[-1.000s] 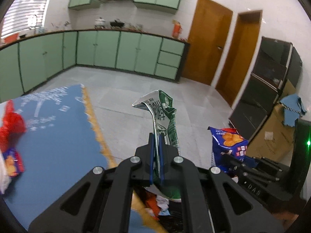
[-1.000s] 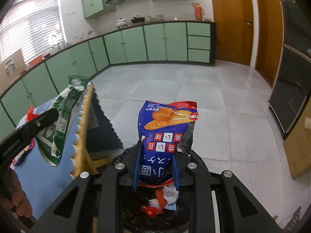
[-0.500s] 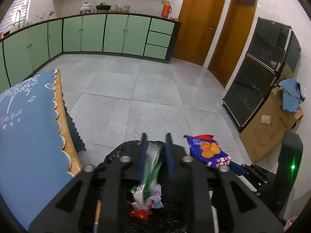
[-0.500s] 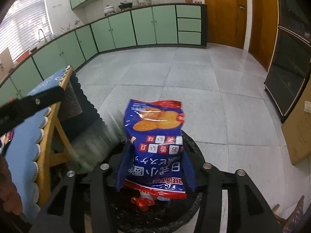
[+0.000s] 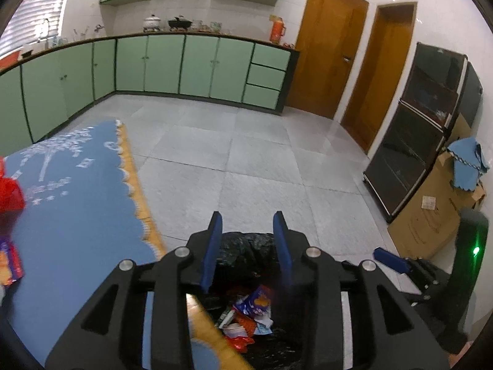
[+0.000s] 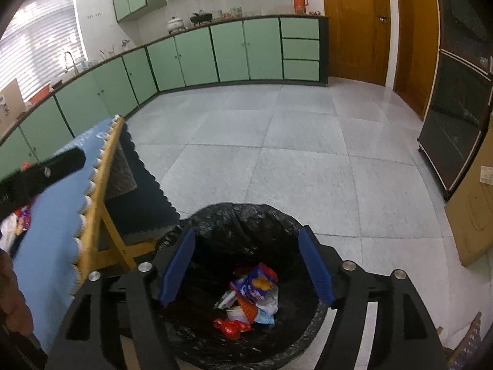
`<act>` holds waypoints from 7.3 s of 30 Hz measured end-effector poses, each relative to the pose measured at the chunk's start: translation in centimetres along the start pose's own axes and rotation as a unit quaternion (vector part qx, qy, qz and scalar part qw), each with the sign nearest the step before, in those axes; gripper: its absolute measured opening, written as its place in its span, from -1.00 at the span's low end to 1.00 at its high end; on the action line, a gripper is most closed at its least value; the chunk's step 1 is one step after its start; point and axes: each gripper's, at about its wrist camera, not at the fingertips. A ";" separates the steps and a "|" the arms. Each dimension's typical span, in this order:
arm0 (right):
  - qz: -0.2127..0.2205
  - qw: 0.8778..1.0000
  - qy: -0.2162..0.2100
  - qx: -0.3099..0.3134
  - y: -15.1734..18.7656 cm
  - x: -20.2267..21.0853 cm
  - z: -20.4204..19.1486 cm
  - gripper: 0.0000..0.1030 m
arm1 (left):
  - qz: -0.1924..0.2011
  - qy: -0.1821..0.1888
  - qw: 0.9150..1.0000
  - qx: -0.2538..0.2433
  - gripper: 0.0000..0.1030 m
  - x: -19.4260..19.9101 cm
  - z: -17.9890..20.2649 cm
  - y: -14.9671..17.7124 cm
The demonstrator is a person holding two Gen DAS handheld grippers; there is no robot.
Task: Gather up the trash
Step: 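Move both tools back over the table toward the remaining trash, then grasp the orange foam net with the left tool while the right tool grasps the white tissue, then carry the foam net and tissue over the bin and open both tools, then move both tools back to the table above the blue bag and red bag, then grasp the blue snack bag with the left tool while the right tool grasps the red bag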
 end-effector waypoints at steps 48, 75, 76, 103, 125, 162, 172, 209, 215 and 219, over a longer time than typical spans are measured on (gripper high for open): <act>0.000 0.940 -0.245 0.239 5.3 0.9 -40.8 0.71 | 0.000 -0.355 0.922 0.153 0.52 25.6 -31.7 9.4; -0.027 0.931 -0.281 0.233 5.1 1.5 -39.9 -0.77 | -0.002 -0.340 0.928 0.152 -0.80 24.5 -30.0 8.0; -0.023 0.931 -0.283 0.230 4.8 1.8 -39.7 -0.77 | 0.003 -0.338 0.929 0.149 -0.80 24.6 -29.8 7.8; 0.050 0.972 -0.188 0.134 -1.7 6.7 -22.0 -0.78 | 0.052 -0.186 0.979 0.061 -0.80 17.3 -14.8 1.1; 0.067 0.996 -0.040 0.048 -2.5 6.3 -5.8 -0.78 | 0.043 -0.041 0.998 -0.018 -0.80 5.9 0.2 -0.5; 0.023 0.998 0.051 -0.013 0.4 2.4 2.0 0.18 | 0.000 0.007 1.000 -0.003 0.11 0.1 3.3 -1.0; 0.075 0.997 0.017 0.012 -1.7 5.5 -3.0 0.86 | 0.064 -0.088 0.994 -0.004 0.37 8.0 -3.1 -1.9; 0.103 0.972 -0.148 0.149 0.4 3.2 -28.4 0.87 | -0.019 -0.261 0.955 0.142 0.37 14.8 -24.9 5.7; 0.098 0.973 -0.147 0.149 0.6 2.8 -28.3 0.87 | -0.034 -0.248 0.957 0.146 -0.67 13.7 -25.0 5.6; 0.091 0.973 -0.147 0.152 0.9 2.5 -28.3 0.87 | -0.014 -0.257 0.956 0.144 -0.94 14.4 -24.6 5.4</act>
Point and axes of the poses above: each gripper's, at about its wrist camera, not at the fingertips, and x roughly against the way its jaws point, z to its right, y to its underside, and after that the axes turned 7 degrees about z, right-handed
